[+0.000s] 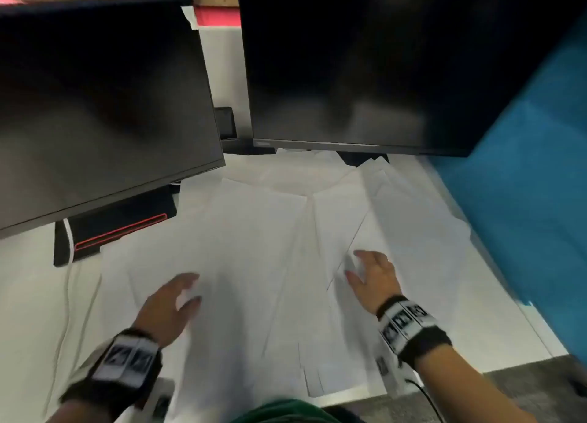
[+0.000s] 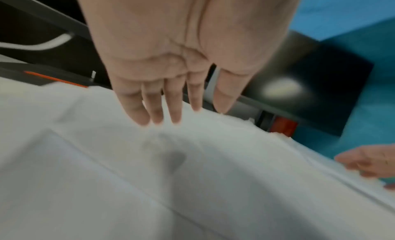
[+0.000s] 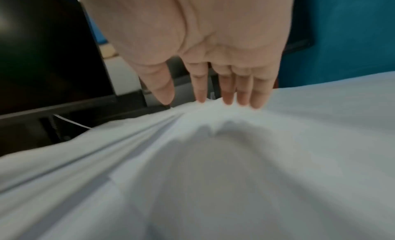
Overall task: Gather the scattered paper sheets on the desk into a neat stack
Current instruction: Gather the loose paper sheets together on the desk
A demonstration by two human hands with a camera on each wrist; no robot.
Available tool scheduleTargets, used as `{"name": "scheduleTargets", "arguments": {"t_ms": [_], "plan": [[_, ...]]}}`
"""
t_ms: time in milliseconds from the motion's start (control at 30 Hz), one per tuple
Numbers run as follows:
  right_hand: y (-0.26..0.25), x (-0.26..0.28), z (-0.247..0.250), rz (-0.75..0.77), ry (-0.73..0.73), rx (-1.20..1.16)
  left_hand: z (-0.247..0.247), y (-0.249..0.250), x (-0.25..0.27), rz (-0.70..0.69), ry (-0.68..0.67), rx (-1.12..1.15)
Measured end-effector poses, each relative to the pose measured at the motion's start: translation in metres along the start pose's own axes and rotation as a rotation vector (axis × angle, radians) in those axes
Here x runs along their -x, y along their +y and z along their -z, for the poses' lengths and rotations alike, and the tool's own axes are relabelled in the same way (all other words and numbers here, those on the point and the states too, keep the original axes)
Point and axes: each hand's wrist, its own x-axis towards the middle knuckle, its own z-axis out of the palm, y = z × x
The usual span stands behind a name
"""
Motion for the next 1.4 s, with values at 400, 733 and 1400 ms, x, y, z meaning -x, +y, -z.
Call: {"name": "scheduleTargets", "arguments": {"t_ms": [400, 733, 1400], "plan": [[-0.02, -0.002, -0.034, 0.245, -0.344, -0.006, -0.074, 0.052, -0.013, 0.273, -0.118, -0.412], [0.025, -0.027, 0.005, -0.312, 0.042, -0.037, -0.042, 0.034, -0.033, 0.436, 0.107, -0.212], [-0.027, -0.006, -0.03, -0.381, -0.053, -0.831, -0.031, 0.042, -0.039, 0.279, -0.19, 0.024]]}}
